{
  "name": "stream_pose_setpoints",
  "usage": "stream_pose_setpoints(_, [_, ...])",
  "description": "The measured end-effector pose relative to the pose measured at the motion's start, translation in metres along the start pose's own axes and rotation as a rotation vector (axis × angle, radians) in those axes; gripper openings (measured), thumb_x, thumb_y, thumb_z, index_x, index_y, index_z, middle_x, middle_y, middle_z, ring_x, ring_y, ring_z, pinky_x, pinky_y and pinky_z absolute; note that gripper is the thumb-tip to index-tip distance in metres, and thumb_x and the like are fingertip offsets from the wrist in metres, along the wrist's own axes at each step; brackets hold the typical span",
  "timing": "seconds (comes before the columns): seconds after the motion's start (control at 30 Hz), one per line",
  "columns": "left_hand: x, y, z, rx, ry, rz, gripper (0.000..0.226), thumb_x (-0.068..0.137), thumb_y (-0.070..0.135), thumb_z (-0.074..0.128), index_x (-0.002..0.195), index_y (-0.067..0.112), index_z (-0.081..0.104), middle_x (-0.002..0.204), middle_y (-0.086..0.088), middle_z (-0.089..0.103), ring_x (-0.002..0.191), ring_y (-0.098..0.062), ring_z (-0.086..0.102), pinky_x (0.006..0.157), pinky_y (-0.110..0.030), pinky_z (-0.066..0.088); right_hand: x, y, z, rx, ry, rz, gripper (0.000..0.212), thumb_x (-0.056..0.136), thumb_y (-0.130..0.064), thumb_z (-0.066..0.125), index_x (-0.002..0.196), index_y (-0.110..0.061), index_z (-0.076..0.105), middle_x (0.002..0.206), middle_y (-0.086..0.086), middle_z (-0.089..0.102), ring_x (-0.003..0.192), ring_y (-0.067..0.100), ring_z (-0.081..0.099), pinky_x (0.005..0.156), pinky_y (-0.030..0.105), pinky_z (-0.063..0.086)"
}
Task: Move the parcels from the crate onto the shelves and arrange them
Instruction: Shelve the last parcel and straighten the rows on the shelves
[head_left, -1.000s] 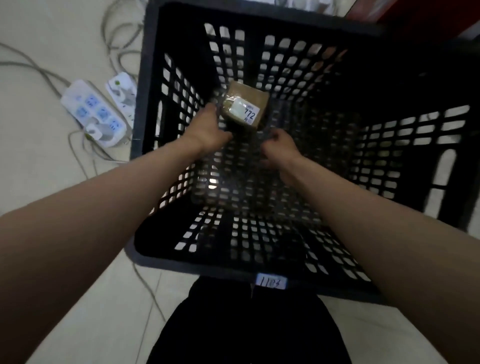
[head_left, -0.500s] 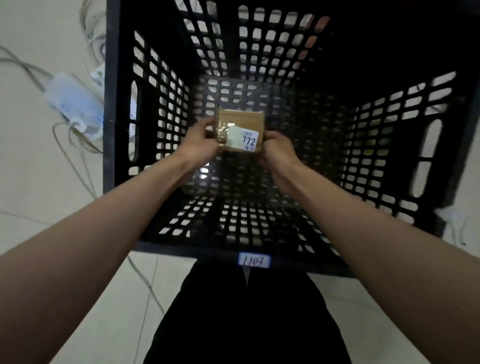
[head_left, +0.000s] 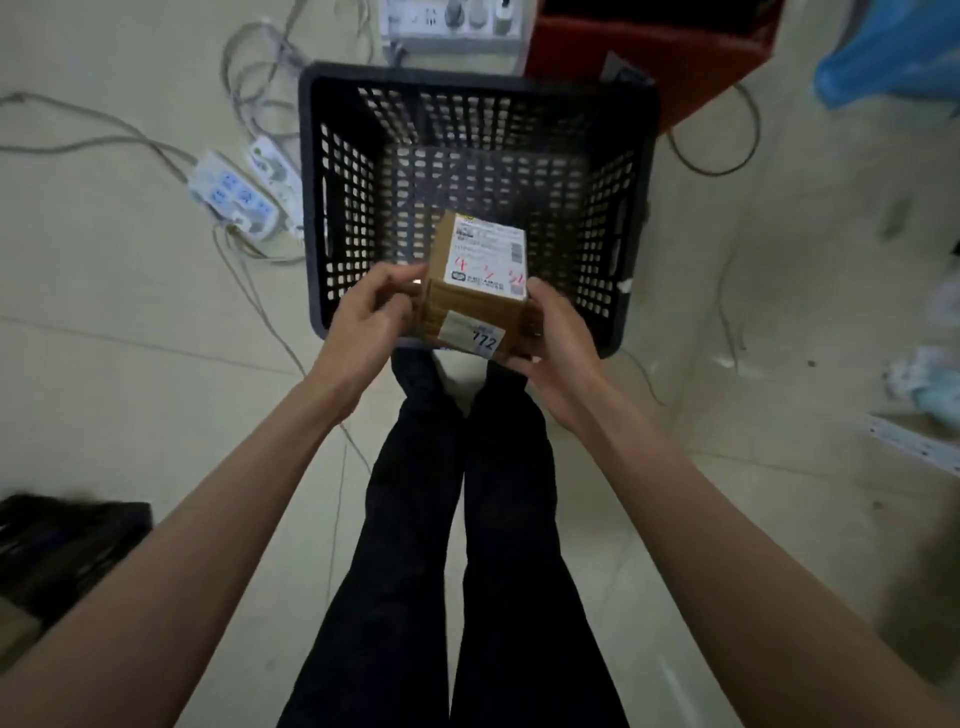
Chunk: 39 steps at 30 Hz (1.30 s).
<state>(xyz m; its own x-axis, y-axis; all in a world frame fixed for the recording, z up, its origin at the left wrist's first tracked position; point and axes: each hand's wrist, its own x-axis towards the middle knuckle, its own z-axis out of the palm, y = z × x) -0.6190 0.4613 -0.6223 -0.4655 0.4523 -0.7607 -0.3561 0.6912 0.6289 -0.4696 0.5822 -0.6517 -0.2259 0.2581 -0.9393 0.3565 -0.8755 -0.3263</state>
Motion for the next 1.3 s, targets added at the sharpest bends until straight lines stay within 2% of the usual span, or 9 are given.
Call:
stream_pose_setpoints(0.13, [-0.069, 0.076, 0.0, 0.061, -0.083, 0.083, 0.022, 0.097, 0.006, 0.043, 0.107, 0.008, 0.063, 0.115, -0.001, 0.07, 0.107, -0.02, 0.067, 0.09, -0.039, 0.056, -0.093, -0.033, -0.015, 0.01, -0.016, -0.082, 0.059, 0.087, -0.044, 0.062, 0.132, -0.008, 0.053, 0.12, 0.008, 0.07, 0.112, 0.026, 0.067, 0.09, 0.052, 0.058])
stream_pose_setpoints(0.23, [-0.111, 0.131, 0.004, 0.108, -0.127, 0.132, 0.015, 0.099, 0.014, 0.049, 0.1, 0.002, 0.059, 0.115, 0.001, 0.07, 0.102, -0.014, 0.068, 0.079, -0.028, 0.057, -0.151, -0.061, -0.026, 0.049, -0.022, -0.168, 0.05, 0.092, -0.035, 0.06, 0.133, -0.007, 0.05, 0.121, 0.008, 0.07, 0.114, 0.028, 0.066, 0.09, 0.052, 0.058])
stream_pose_setpoints(0.43, [-0.165, 0.218, 0.017, 0.348, -0.252, 0.361, 0.014, 0.097, 0.026, 0.058, 0.104, 0.017, 0.066, 0.099, -0.002, 0.07, 0.097, -0.014, 0.066, 0.086, -0.026, 0.051, -0.252, -0.098, -0.052, 0.16, 0.017, -0.333, 0.041, 0.097, -0.02, 0.057, 0.137, -0.014, 0.05, 0.116, 0.007, 0.073, 0.1, 0.02, 0.071, 0.071, 0.033, 0.057])
stream_pose_setpoints(0.63, [-0.216, 0.268, 0.037, 0.465, -0.487, 0.533, 0.023, 0.094, 0.023, 0.063, 0.116, 0.02, 0.065, 0.094, -0.004, 0.071, 0.095, -0.01, 0.066, 0.093, -0.026, 0.048, -0.337, -0.084, -0.065, 0.371, 0.123, -0.523, 0.043, 0.096, -0.013, 0.056, 0.138, -0.016, 0.048, 0.116, 0.009, 0.073, 0.098, 0.024, 0.069, 0.089, 0.051, 0.054])
stream_pose_setpoints(0.8, [-0.267, 0.289, 0.042, 0.57, -0.742, 0.705, 0.033, 0.093, 0.025, 0.064, 0.125, 0.029, 0.059, 0.108, 0.008, 0.069, 0.098, -0.006, 0.066, 0.089, -0.025, 0.051, -0.407, -0.048, -0.053, 0.588, 0.266, -0.675, 0.056, 0.083, -0.018, 0.065, 0.136, -0.019, 0.048, 0.12, 0.013, 0.07, 0.098, 0.024, 0.067, 0.087, 0.048, 0.056])
stream_pose_setpoints(0.9, [-0.298, 0.294, 0.047, 0.599, -0.876, 0.791, 0.046, 0.092, 0.014, 0.064, 0.135, 0.026, 0.052, 0.123, 0.005, 0.063, 0.099, -0.006, 0.067, 0.086, -0.027, 0.054, -0.448, -0.027, -0.047, 0.629, 0.432, -0.779, 0.045, 0.088, -0.008, 0.062, 0.13, -0.014, 0.049, 0.126, 0.01, 0.065, 0.099, 0.019, 0.069, 0.076, 0.035, 0.058])
stream_pose_setpoints(0.97, [-0.324, 0.296, 0.057, 0.655, -0.967, 0.828, 0.061, 0.09, 0.014, 0.066, 0.144, 0.028, 0.042, 0.138, 0.008, 0.053, 0.104, -0.006, 0.066, 0.088, -0.03, 0.056, -0.476, -0.014, -0.048, 0.608, 0.573, -0.838, 0.04, 0.09, -0.005, 0.061, 0.128, -0.013, 0.05, 0.129, 0.004, 0.061, 0.105, 0.017, 0.067, 0.081, 0.036, 0.058])
stream_pose_setpoints(1.17, [-0.416, 0.304, 0.104, 0.8, -1.209, 1.043, 0.07, 0.092, 0.009, 0.062, 0.14, 0.048, 0.033, 0.133, 0.023, 0.051, 0.116, -0.009, 0.059, 0.093, -0.026, 0.052, -0.562, 0.037, -0.066, 0.404, 0.774, -1.011, 0.059, 0.088, -0.002, 0.066, 0.137, -0.022, 0.039, 0.139, -0.014, 0.048, 0.131, 0.01, 0.05, 0.101, 0.035, 0.052])
stream_pose_setpoints(1.3, [-0.485, 0.305, 0.132, 0.855, -1.363, 1.141, 0.08, 0.087, -0.001, 0.065, 0.125, 0.059, 0.027, 0.113, 0.035, 0.052, 0.103, 0.012, 0.058, 0.077, -0.012, 0.051, -0.609, 0.072, -0.085, 0.141, 0.912, -0.997, 0.103, 0.072, -0.015, 0.073, 0.155, -0.03, 0.014, 0.156, -0.011, 0.03, 0.145, 0.008, 0.032, 0.114, 0.039, 0.042])
